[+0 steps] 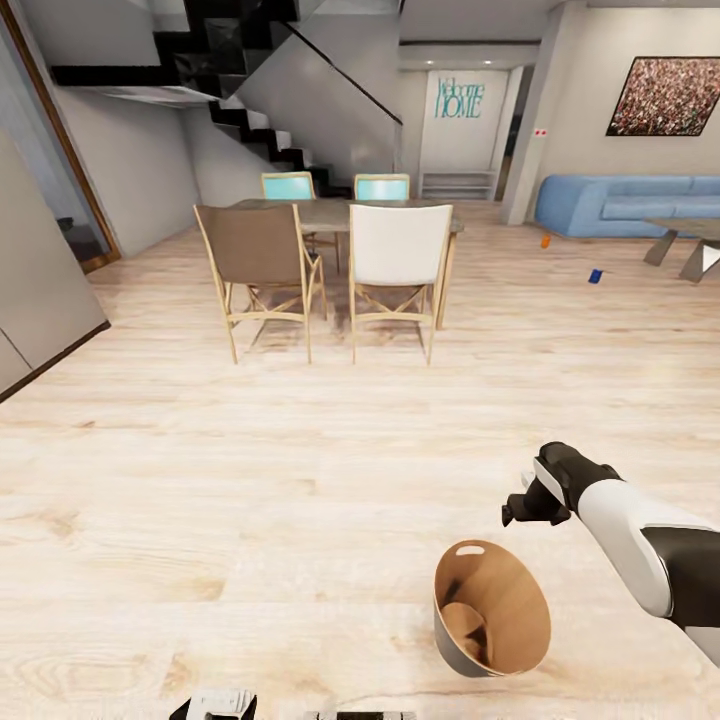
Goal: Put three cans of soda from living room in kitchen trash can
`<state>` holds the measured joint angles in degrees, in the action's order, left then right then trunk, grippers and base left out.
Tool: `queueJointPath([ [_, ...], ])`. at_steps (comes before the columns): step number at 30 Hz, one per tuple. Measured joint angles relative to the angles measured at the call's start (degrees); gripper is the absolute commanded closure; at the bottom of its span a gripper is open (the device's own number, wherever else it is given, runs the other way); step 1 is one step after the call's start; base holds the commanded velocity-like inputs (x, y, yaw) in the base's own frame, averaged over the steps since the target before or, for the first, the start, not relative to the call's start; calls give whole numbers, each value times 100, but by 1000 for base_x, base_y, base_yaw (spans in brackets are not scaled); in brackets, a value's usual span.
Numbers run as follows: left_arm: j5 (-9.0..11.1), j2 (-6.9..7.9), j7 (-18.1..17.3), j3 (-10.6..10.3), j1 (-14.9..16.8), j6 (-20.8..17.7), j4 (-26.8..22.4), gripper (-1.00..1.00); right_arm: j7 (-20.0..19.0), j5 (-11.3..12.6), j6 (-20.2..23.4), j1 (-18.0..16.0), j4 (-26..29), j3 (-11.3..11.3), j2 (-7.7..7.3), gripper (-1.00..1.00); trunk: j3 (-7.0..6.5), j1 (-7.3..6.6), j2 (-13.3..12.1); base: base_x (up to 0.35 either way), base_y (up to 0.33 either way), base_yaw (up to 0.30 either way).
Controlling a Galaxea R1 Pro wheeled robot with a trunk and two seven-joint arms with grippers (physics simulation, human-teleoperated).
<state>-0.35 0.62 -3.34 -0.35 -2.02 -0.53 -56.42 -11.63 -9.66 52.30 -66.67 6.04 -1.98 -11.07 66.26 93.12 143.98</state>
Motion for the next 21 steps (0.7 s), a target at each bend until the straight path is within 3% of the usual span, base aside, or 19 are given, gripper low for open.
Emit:
queueJointPath([
  [4,0,0,0,0,0,0,0,-100,7,-4,0,4,-2,-8,6,-100,89,10,5,0,0,0],
  [12,26,11,-17,12,-15,47,-67,-100,17,-9,0,11,-3,-12,15,-100,89,10,6,-9,0,0],
  [21,37,9,-26,17,-17,19,-87,-100,45,-9,0,14,-2,-18,33,-100,89,10,6,-165,0,0],
])
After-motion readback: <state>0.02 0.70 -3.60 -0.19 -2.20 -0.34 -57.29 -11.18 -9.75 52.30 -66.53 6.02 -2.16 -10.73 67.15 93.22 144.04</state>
